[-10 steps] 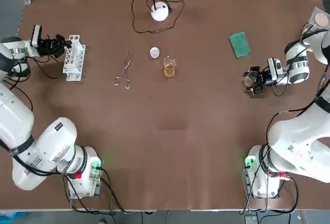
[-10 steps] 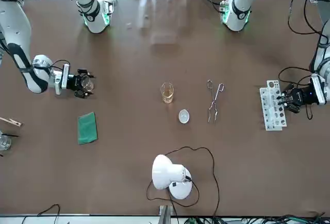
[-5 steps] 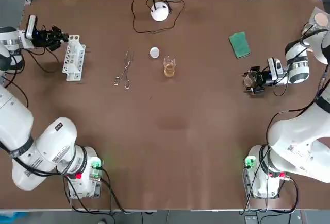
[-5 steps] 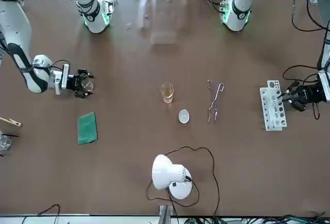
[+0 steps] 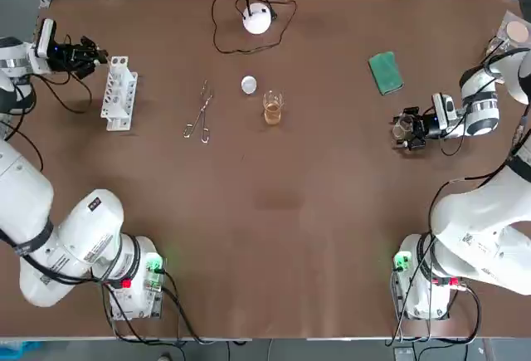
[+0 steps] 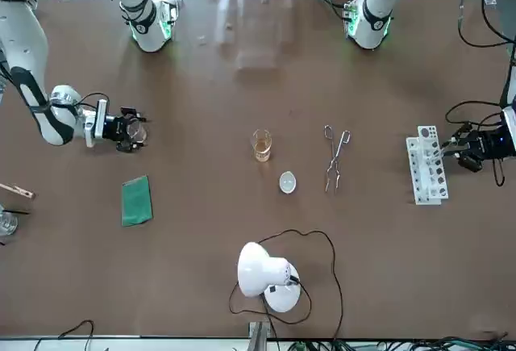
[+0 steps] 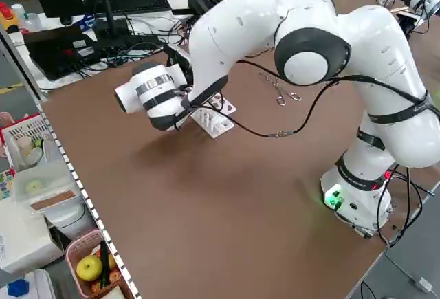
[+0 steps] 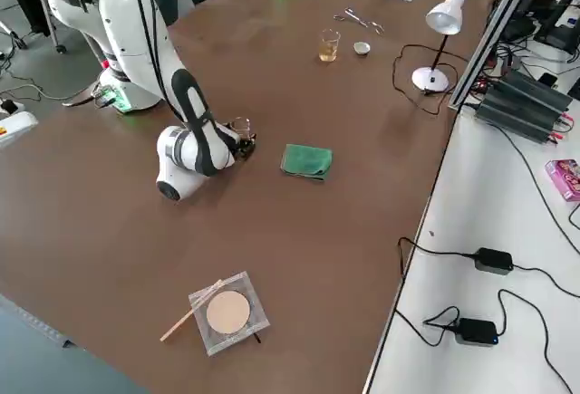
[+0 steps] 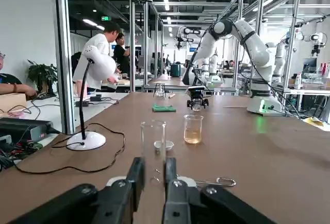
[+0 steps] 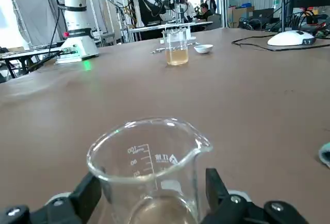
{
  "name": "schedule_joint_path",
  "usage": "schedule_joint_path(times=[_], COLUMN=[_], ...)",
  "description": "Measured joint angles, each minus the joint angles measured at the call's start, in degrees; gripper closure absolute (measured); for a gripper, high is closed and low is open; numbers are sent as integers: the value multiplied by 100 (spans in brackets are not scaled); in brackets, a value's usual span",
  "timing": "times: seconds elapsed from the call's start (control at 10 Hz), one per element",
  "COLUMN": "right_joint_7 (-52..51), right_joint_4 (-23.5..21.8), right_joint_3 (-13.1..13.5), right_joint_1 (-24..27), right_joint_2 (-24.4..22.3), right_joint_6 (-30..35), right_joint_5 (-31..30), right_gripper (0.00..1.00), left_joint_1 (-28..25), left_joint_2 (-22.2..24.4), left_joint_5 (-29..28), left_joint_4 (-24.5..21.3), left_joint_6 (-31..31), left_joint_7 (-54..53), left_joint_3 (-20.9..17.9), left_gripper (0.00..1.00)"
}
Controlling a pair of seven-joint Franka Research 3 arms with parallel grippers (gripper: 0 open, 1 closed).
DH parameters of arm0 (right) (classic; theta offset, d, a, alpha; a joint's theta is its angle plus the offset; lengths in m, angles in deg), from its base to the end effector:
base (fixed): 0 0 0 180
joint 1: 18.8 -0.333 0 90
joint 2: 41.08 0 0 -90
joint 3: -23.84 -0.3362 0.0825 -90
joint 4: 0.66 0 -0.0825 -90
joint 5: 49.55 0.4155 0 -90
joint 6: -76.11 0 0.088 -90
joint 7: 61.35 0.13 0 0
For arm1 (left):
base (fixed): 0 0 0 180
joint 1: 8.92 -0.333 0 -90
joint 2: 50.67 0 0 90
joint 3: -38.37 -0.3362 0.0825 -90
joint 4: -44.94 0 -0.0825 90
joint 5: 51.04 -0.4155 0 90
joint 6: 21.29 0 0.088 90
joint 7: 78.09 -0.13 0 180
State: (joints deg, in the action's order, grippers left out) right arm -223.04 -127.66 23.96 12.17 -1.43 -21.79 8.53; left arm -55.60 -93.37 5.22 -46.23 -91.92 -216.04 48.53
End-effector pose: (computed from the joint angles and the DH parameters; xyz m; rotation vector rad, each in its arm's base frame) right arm 0.4094 -0.1314 0.0374 -1.4794 -1.2838 -1.0166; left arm 0.5663 0.2812 0.2280 1.2818 -1.2301 1.2059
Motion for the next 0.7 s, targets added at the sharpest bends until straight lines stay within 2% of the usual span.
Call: schedule_joint_path(times=[0.3, 0.5, 0.7], right_joint_7=[-2, -5, -6], right_joint_4=[1, 5, 7], right_joint_3=[1, 2, 2], right_joint_1=[3, 3, 3], right_joint_2=[0, 0, 0], right_joint_6=[7, 7, 7], right_joint_5=[4, 5, 11], right_gripper=[15, 26, 33], left_joint_1=[-1, 3, 104], left_joint_2=[162, 324, 393], left_joint_5=[11, 11, 10], left_joint_4=[26, 30, 28], left_joint_6=[187, 276, 304], left_joint_7=[-5, 96, 224], left_joint_3=[25, 32, 83], left_gripper=[79, 79, 79])
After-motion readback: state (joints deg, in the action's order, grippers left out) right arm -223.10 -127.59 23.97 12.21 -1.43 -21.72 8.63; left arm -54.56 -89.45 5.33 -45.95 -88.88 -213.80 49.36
